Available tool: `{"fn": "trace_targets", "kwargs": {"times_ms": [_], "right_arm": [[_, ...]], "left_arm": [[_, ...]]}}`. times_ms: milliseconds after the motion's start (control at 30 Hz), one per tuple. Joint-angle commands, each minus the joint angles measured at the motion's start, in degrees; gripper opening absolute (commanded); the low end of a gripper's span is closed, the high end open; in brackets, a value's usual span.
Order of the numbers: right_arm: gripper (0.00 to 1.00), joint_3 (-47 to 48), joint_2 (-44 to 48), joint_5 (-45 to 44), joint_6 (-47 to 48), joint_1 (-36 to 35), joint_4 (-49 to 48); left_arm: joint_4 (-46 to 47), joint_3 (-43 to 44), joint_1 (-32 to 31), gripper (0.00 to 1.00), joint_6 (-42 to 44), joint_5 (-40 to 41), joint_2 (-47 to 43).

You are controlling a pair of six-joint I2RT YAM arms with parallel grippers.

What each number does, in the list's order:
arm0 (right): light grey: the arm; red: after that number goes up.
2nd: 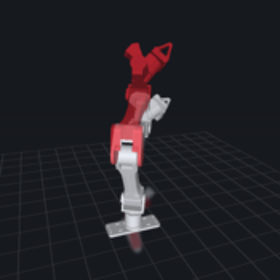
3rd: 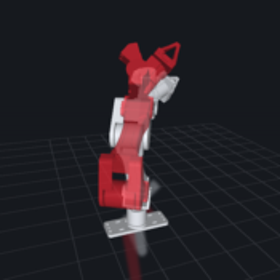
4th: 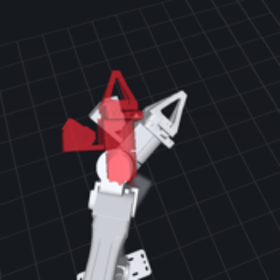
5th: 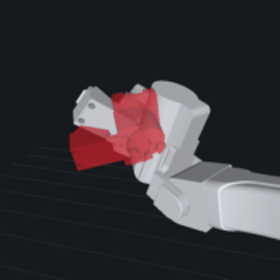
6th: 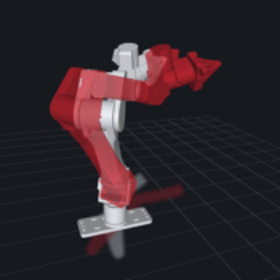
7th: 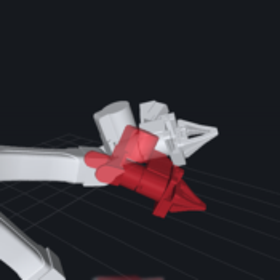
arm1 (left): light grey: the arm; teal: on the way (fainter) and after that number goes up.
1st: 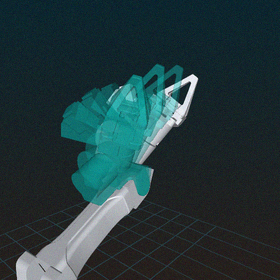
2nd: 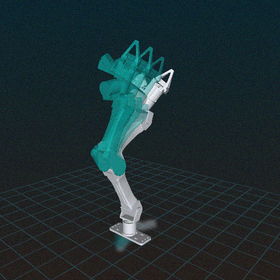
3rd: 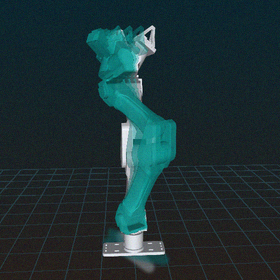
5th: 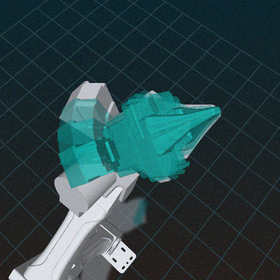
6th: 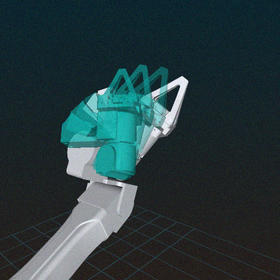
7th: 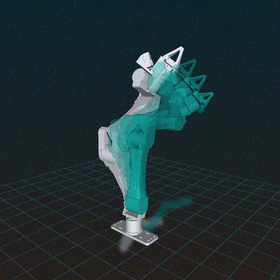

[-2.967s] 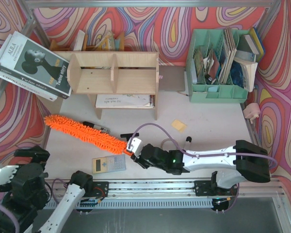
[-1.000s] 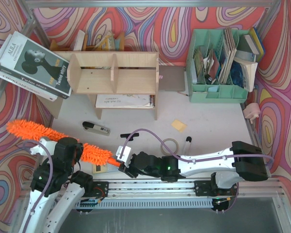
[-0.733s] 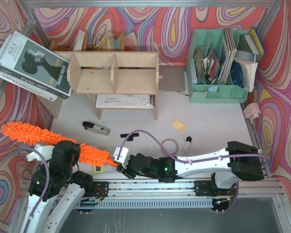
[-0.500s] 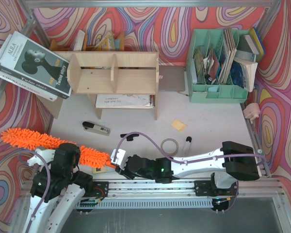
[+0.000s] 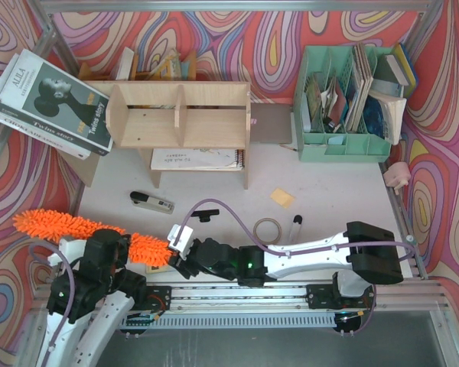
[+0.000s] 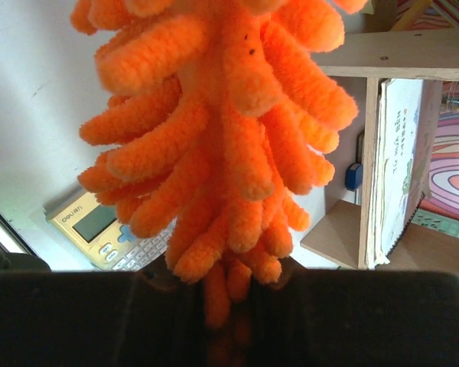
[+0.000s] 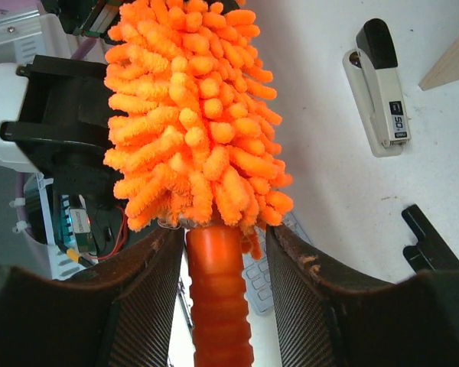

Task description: Dust the bookshelf with a duster

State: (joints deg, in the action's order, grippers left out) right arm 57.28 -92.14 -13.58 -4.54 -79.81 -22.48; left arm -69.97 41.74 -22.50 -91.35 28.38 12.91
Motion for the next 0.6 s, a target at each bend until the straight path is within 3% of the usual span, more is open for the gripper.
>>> {"fn": "trace_targets", "kwargs": {"times_ms": [0, 567], "right_arm": [[0.48, 2.61, -2.35, -1.75, 0.53, 0.37, -2.08], [0.53, 3.96, -7.28, -1.78, 2.35, 0.45, 2.23]], "left_arm": [[-0.68, -0.46, -0.16, 0.0, -1.0, -1.2, -1.13], [-0.83, 5.81, -0.17, 0.0, 0.45, 0.42, 0.73]]}}
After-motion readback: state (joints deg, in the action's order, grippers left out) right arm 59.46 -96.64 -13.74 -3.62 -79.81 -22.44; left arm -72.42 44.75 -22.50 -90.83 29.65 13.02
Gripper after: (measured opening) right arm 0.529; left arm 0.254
